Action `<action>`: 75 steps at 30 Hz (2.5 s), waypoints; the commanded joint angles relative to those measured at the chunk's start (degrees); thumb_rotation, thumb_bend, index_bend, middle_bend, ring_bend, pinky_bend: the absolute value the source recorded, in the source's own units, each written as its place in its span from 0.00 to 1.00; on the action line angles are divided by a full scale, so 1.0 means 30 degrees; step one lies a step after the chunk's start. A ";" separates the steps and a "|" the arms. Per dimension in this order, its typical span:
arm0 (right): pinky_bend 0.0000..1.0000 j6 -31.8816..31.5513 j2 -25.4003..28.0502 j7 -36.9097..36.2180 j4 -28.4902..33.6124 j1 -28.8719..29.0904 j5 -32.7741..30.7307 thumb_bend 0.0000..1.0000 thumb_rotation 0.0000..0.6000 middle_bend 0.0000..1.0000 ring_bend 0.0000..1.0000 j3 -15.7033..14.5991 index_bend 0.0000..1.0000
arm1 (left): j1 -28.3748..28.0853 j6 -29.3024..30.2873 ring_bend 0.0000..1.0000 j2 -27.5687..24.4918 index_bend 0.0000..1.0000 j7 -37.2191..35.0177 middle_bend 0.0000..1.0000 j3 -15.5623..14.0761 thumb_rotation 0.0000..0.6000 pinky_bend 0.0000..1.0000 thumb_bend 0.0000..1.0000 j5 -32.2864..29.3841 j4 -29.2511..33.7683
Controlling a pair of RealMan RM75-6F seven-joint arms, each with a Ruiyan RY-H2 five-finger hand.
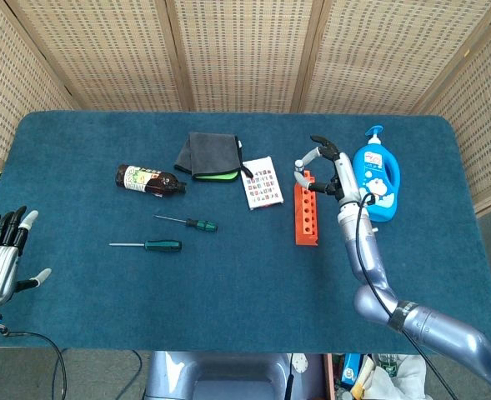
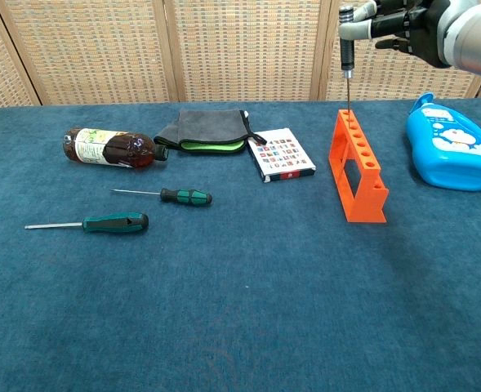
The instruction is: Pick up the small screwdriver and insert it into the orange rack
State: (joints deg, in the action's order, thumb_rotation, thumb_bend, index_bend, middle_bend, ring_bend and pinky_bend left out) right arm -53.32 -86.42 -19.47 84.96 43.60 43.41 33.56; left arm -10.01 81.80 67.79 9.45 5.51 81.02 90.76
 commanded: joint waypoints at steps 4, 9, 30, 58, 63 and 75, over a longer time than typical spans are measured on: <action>0.03 -0.0288 0.0378 0.0288 0.0562 -0.0106 -0.0080 0.30 1.00 0.13 0.00 0.0155 0.61 | 0.0018 0.0040 0.00 -0.0015 0.00 -0.0018 0.00 -0.0020 1.00 0.00 0.00 0.0018 0.0012; 0.03 -0.0321 0.0575 0.0404 0.0775 -0.0238 -0.0253 0.30 1.00 0.13 0.00 0.0101 0.61 | 0.0027 0.0066 0.00 -0.0035 0.00 -0.0021 0.00 -0.0055 1.00 0.00 0.00 0.0064 0.0031; 0.02 0.0669 0.0051 -0.0817 -0.0832 -0.0754 -0.0007 0.30 1.00 0.13 0.00 -0.0628 0.61 | -0.0008 0.0025 0.00 0.0104 0.00 0.0442 0.00 -0.0175 1.00 0.00 0.00 0.0074 0.0099; 0.02 0.0211 0.0105 -0.0592 0.0212 -0.0687 0.0699 0.30 1.00 0.13 0.00 -0.0276 0.61 | -0.0020 0.0047 0.00 0.0075 0.00 0.0298 0.00 -0.0193 1.00 0.00 0.00 0.0100 0.0093; 0.02 0.0028 0.0152 -0.0188 0.0624 -0.0520 0.0559 0.30 1.00 0.13 0.00 -0.0220 0.61 | -0.0026 0.0048 0.00 0.0059 0.00 0.0204 0.00 -0.0182 1.00 0.00 0.00 0.0107 0.0069; 0.02 0.0083 0.0046 0.0321 0.0516 -0.0057 0.0201 0.30 1.00 0.13 0.00 -0.0168 0.61 | -0.0052 -0.0029 0.00 0.0026 0.00 0.0057 0.00 -0.0152 1.00 0.00 0.00 0.0023 0.0000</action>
State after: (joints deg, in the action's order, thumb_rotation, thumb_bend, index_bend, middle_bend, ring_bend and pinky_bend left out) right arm -53.11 -86.27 -18.53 86.54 43.41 44.04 33.07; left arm -10.17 81.71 67.86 9.62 5.05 81.09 90.76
